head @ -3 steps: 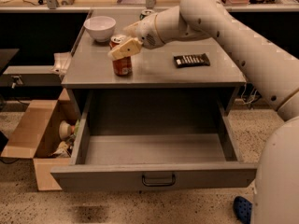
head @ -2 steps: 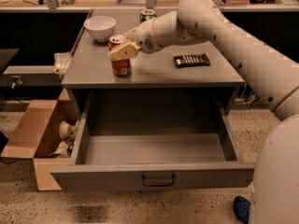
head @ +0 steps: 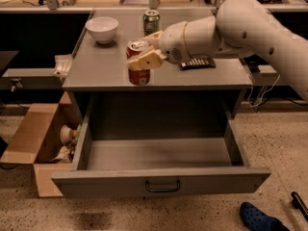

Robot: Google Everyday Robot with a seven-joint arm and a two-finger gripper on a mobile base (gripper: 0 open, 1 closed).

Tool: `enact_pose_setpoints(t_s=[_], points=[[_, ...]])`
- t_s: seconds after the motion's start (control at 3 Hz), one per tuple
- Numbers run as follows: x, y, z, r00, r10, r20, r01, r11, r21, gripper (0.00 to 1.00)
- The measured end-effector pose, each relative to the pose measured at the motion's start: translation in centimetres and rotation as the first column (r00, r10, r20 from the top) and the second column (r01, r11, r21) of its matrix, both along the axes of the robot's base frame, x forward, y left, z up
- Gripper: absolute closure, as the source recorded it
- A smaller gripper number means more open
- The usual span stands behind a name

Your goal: Place coke can into top drawer

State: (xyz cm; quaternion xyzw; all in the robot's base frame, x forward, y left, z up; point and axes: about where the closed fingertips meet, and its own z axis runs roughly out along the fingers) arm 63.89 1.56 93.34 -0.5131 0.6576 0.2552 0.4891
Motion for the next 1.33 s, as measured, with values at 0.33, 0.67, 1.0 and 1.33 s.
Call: enact_pose_setpoints(t_s=[0.33,0.67,1.0,1.33], points=[[-4.5,-2.4,1.6,0.9993,0.02,0.031,-0.019,1.0,-0.001,1.0],[-4.5,-2.4,1.6,0.9993,0.02,0.031,-0.019,1.0,-0.001,1.0],[-5.3,-3.6,-0.5,0.9984,0.028,0.049,-0.028,1.0,0.001,1.0],[-8.1,-7.1,-6.5,0.9962,0.032,0.08,-0.029,0.999,-0.037,1.0]])
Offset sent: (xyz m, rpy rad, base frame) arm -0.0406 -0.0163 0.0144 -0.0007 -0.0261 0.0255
